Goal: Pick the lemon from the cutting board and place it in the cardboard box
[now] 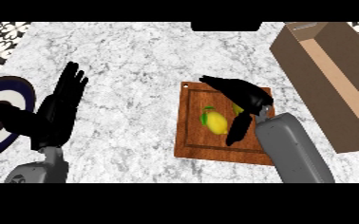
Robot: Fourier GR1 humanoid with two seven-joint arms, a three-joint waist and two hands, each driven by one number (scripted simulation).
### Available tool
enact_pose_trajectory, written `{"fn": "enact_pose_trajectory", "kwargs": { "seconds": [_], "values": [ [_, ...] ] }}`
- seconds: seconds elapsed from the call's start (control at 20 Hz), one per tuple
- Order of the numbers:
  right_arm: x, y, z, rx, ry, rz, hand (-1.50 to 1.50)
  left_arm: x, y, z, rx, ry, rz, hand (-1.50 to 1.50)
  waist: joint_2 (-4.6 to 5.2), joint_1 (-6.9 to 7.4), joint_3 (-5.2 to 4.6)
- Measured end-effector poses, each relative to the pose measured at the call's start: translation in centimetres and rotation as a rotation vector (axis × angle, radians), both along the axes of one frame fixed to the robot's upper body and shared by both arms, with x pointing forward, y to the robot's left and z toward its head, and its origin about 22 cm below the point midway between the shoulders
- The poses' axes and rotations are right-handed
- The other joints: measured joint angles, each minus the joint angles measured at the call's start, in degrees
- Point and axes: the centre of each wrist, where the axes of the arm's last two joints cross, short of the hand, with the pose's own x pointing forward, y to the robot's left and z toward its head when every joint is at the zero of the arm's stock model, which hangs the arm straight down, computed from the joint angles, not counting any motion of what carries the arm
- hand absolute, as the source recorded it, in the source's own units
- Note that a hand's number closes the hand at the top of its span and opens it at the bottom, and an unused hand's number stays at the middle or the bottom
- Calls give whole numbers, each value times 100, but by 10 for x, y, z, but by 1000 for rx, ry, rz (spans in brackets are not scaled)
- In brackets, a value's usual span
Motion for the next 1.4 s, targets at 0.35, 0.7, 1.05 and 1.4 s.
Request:
{"fn": "enact_pose_trajectory", "kwargs": {
  "seconds": [0.35,0.7,1.05,1.4],
  "values": [
    [1,4,-14,-11,21,20,-150,3,2,-2,-1,-8,2,0,0,-2,0],
    [-3,11,-25,-19,31,18,-150,-4,1,-3,-1,-5,4,0,-3,-2,0],
    [-2,7,-41,-29,30,26,-150,2,8,3,4,-4,-2,0,-1,-3,0],
    [0,14,-48,-23,3,38,150,4,4,3,-1,-2,0,0,-1,0,0]
  ]
}}
